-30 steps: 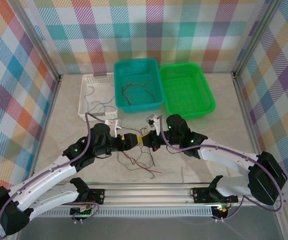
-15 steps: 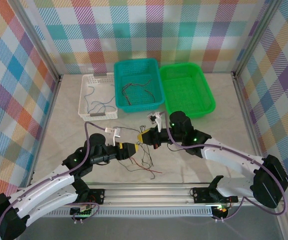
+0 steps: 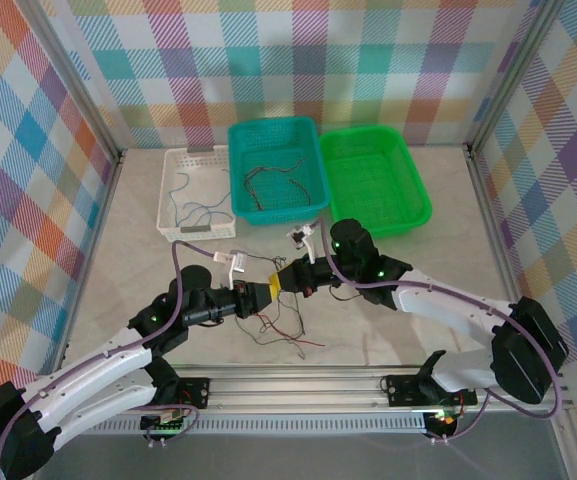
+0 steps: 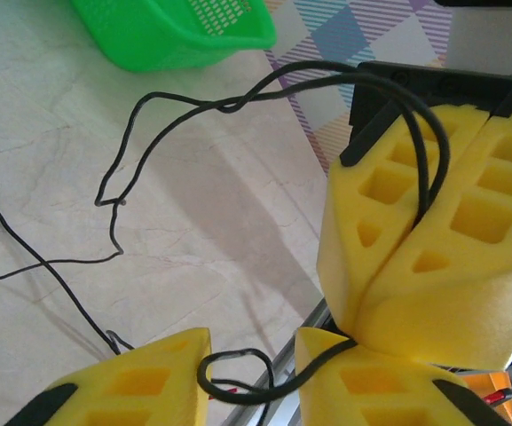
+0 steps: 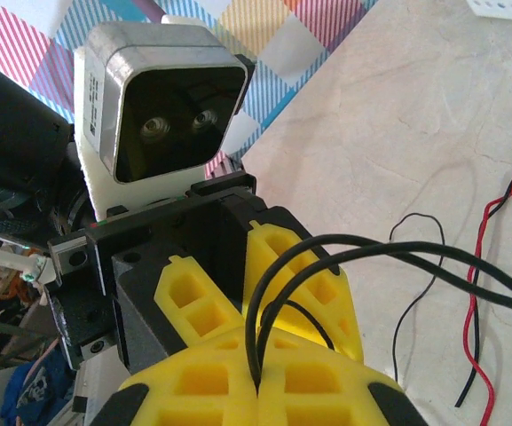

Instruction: Untangle the cables

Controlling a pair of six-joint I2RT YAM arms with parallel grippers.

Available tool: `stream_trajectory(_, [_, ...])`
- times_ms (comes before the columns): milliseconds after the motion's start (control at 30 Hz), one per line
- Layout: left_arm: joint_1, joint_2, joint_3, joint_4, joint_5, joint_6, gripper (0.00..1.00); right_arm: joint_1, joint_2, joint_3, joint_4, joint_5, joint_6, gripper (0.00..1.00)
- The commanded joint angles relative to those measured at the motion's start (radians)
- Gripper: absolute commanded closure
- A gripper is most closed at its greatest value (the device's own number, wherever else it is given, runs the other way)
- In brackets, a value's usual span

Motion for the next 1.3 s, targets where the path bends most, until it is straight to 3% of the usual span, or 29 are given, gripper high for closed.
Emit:
stream_trajectory(0, [0.0, 0.003, -0.02, 0.077, 0.018, -0.005, 0.74, -0.001, 0.014, 0.035, 0.043, -0.057, 0.023, 1.0])
stream_trajectory(200, [-0.001, 0.001, -0.033, 0.08, 0.017, -0.005, 0.83, -0.007, 0.005, 0.038, 0.026, -0.052, 0.018, 1.0])
stream_trajectory(333, [-0.001, -0.012, -0.033, 0.058, 0.013, 0.003, 0.83, -0.015, -0.015, 0.033, 0.012, -0.048, 0.012, 1.0])
stream_trajectory(400, [0.0, -0.029, -0.026, 0.029, 0.009, 0.014, 0.78, -0.018, -0.03, 0.032, -0.001, -0.044, 0.006, 1.0])
stream_trajectory(567, [-0.001, -0.1, 0.008, -0.064, 0.038, 0.05, 0.5, -0.028, -0.058, 0.03, -0.028, -0.055, -0.003, 1.0])
stream_trajectory(667, [-0.002, -0.126, 0.022, -0.098, 0.051, 0.072, 0.4, -0.03, -0.06, 0.036, -0.03, -0.097, -0.003, 1.0])
stream_trajectory(933, [-0.002, -0.201, 0.008, -0.073, 0.002, 0.094, 0.39, -0.036, -0.06, 0.055, -0.042, -0.209, -0.003, 1.0])
stream_trajectory(1267, [-0.013, -0.152, 0.0, 0.057, 0.146, 0.073, 0.44, -0.039, 0.003, 0.106, -0.045, -0.267, 0.048, 1.0])
